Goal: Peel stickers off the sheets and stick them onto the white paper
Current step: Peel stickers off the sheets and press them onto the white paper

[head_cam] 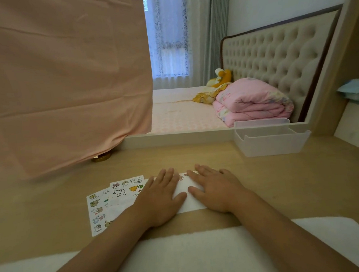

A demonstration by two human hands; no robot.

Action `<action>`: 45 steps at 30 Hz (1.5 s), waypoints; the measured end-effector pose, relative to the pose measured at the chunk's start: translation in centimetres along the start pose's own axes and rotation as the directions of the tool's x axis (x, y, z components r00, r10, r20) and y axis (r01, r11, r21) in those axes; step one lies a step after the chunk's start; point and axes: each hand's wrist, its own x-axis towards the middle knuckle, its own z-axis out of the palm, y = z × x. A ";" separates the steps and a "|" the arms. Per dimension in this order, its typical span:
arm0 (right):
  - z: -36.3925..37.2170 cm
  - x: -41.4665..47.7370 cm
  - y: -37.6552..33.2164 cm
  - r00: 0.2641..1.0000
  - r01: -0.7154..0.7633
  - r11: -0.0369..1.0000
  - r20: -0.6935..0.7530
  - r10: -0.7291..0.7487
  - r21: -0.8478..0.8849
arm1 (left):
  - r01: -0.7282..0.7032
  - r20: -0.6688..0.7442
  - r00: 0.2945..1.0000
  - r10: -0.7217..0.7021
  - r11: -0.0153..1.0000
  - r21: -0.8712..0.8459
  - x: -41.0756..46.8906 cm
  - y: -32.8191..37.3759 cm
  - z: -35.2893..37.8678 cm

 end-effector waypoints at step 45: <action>-2.5 3.4 -11.4 0.963 0.261 0.929 -0.132 -0.233 0.263 | 0.230 -0.122 0.948 -0.294 0.896 -0.379 -7.6 -10.2 -6.4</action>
